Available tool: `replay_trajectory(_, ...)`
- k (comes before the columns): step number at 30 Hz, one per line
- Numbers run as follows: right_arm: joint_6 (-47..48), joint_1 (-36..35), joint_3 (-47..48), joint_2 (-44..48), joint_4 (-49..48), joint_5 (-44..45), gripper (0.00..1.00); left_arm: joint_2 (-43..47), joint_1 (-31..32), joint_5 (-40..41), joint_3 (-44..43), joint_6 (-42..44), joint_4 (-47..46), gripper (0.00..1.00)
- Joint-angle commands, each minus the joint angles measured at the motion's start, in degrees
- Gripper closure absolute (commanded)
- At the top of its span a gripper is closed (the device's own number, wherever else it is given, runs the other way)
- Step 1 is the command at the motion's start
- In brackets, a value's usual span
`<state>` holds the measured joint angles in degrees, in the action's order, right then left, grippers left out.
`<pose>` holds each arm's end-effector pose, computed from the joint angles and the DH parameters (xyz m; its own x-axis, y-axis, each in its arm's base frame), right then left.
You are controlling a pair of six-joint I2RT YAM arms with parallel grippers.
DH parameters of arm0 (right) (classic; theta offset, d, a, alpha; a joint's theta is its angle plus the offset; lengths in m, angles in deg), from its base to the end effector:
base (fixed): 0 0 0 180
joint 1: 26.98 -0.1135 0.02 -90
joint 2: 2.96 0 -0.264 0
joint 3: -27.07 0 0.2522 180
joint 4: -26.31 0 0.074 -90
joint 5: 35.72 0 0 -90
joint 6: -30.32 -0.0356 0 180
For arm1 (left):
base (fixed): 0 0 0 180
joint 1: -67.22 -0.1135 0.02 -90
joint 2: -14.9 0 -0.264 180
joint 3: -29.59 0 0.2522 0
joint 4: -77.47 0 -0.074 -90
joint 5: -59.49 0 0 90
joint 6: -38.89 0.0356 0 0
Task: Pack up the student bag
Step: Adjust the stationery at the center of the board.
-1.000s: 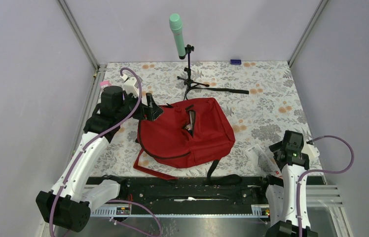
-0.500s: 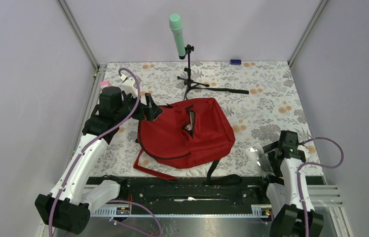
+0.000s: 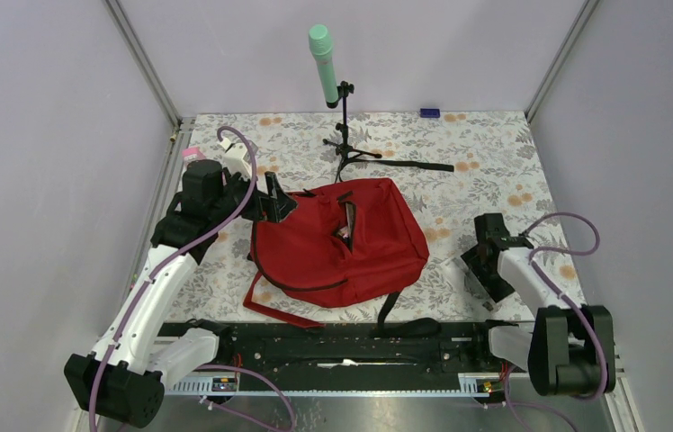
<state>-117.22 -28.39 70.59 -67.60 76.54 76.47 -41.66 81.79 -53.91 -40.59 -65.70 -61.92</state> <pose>0.1767 -0.0091 0.1598 -0.4257 0.7710 -0.4736 0.8518 0.5181 0.0778 0.2042 -0.0677 0.3448 -0.5695 -0.0908 -0.8169 0.4443 0.8022 -0.3989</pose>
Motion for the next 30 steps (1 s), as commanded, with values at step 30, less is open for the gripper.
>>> replay_trajectory(30,10.3,11.0,6.0,4.6,-8.4,-5.3,0.0,-0.2,0.1,1.3,0.9,1.4,-2.2,0.09)
